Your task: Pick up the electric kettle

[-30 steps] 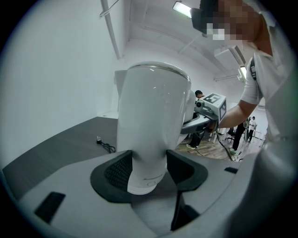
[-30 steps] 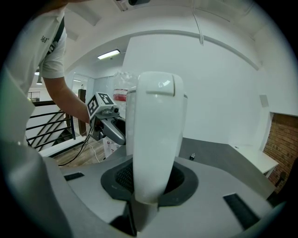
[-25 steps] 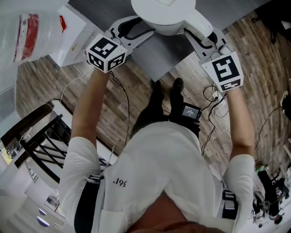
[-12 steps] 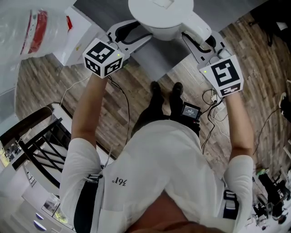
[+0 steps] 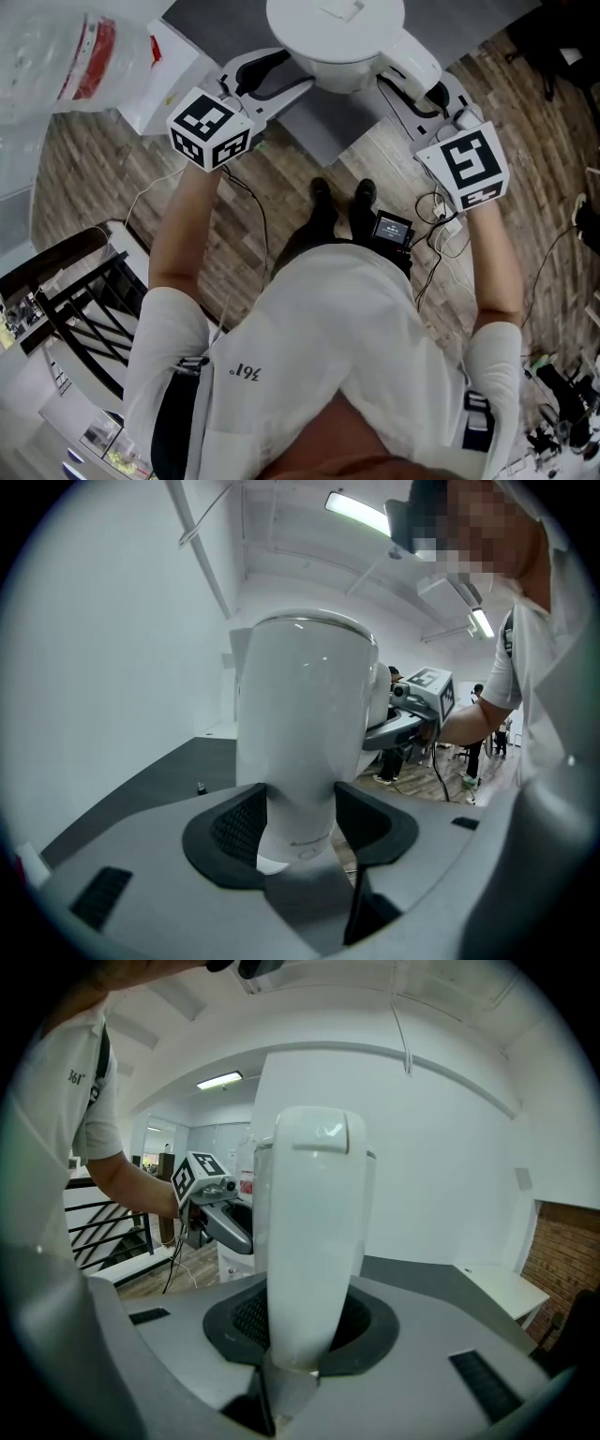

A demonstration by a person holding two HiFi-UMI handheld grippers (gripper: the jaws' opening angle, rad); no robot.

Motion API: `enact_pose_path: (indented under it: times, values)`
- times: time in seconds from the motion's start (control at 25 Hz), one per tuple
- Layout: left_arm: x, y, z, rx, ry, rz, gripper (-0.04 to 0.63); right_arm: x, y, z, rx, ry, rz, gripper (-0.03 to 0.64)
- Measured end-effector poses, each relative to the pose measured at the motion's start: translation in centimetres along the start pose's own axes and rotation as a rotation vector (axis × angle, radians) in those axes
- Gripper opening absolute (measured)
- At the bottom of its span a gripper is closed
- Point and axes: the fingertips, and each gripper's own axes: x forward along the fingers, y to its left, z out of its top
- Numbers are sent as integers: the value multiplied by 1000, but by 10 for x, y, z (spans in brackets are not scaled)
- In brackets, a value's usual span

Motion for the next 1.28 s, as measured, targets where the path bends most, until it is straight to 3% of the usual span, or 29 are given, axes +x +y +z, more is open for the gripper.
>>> enact_pose_path:
  times: [0.52, 1.28]
  values:
    - [-34, -32, 43, 43, -72, 2, 232, -41, 19, 45, -33, -37, -14, 94]
    - [-76, -79, 52, 37, -89, 23, 232, -77, 63, 64, -19, -51, 21, 94]
